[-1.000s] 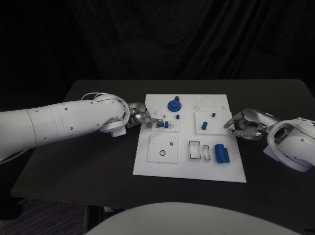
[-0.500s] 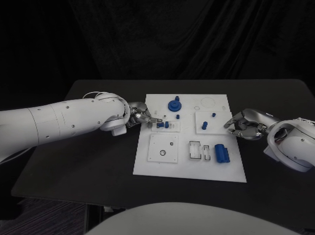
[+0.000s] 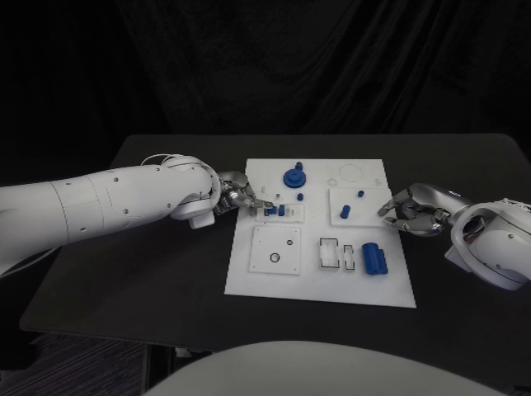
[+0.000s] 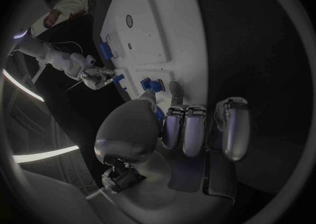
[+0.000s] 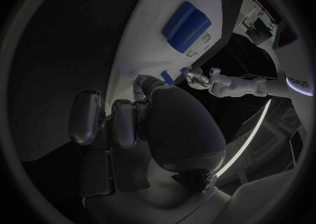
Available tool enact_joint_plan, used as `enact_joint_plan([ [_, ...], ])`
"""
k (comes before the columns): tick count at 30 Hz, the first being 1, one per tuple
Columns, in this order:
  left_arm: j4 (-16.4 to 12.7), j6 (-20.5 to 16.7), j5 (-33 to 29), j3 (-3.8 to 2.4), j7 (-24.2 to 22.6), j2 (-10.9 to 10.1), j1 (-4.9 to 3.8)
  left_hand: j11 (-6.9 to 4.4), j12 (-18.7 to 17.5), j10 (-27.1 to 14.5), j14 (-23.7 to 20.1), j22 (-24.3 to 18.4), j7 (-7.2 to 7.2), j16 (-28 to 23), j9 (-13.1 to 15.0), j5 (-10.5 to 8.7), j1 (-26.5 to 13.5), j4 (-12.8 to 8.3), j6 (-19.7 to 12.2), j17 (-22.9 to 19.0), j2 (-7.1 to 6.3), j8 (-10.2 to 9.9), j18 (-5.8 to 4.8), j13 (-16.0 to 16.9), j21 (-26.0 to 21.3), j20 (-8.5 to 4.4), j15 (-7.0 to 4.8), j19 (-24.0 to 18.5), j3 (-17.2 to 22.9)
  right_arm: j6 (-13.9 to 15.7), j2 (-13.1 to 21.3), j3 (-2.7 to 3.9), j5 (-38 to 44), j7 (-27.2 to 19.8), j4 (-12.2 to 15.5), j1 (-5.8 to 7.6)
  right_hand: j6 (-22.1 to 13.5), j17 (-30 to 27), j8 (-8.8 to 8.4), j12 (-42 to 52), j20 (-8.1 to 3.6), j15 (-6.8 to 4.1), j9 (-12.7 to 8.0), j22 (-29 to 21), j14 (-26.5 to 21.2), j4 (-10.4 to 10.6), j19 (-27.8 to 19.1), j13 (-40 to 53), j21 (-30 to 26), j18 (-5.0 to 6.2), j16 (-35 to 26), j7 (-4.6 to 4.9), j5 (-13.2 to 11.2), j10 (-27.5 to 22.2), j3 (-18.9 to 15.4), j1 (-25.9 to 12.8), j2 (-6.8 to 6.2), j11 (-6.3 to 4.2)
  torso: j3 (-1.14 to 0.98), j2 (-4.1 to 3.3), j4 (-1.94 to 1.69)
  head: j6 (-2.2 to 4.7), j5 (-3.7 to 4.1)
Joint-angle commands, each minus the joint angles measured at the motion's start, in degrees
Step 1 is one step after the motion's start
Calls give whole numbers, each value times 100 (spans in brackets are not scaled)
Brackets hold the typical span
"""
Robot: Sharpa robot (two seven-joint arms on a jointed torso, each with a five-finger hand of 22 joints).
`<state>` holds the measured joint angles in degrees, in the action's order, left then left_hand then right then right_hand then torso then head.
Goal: Assemble the parts on the task board
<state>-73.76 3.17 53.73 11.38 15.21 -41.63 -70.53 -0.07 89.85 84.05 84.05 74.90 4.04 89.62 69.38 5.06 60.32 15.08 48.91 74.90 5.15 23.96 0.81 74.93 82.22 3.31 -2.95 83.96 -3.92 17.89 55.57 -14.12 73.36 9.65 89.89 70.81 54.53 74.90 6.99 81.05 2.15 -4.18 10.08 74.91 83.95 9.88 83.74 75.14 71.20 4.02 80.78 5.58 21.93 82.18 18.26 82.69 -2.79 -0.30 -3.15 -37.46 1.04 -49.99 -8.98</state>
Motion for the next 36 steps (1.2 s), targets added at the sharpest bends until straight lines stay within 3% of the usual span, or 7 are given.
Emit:
enact_joint_plan([
  [1,-38,118,-22,69,214,77,124,26,15,595,595,1279,5,38,17,-36,43,10,-12,1510,9,-195,95,1507,26,40,28,244,-35,-46,-1,-4,13,83,6,-15,-8,648,-34,-23,22,31,-4,999,381,-9,5,483,-32,-16,-27,11,37,-16,11,-17,22,16,-3,1,3,-1,-5],
  [17,-29,136,-22,69,573,188,145,14,15,595,595,1291,-7,38,55,-103,-28,87,29,1510,6,-180,85,1507,72,30,15,270,-131,-45,3,-4,13,76,15,-15,-4,635,-33,-28,22,32,-3,993,377,-14,-2,479,-54,-12,-41,10,37,-21,13,-14,23,16,-2,4,-3,-1,-3],
  [27,-15,188,-22,68,855,274,150,-54,15,595,595,1294,-80,38,275,-110,113,-35,178,1510,-72,1,83,1507,89,-25,-46,289,-223,-38,7,-4,13,75,20,-15,1,635,-31,-28,22,32,-2,992,377,-16,-4,478,-59,-11,-41,9,37,-21,14,-12,23,16,-6,6,-4,-1,28],
  [36,-9,218,-22,68,927,291,153,-62,15,595,595,1284,-84,38,340,-181,54,-18,159,1510,-114,26,89,1507,59,-40,-58,278,-303,-41,-12,-4,13,73,6,-15,9,629,-28,-33,23,31,-1,991,375,-26,-5,473,-60,-10,-48,6,37,-26,17,-2,19,14,-5,3,7,-1,-7],
])
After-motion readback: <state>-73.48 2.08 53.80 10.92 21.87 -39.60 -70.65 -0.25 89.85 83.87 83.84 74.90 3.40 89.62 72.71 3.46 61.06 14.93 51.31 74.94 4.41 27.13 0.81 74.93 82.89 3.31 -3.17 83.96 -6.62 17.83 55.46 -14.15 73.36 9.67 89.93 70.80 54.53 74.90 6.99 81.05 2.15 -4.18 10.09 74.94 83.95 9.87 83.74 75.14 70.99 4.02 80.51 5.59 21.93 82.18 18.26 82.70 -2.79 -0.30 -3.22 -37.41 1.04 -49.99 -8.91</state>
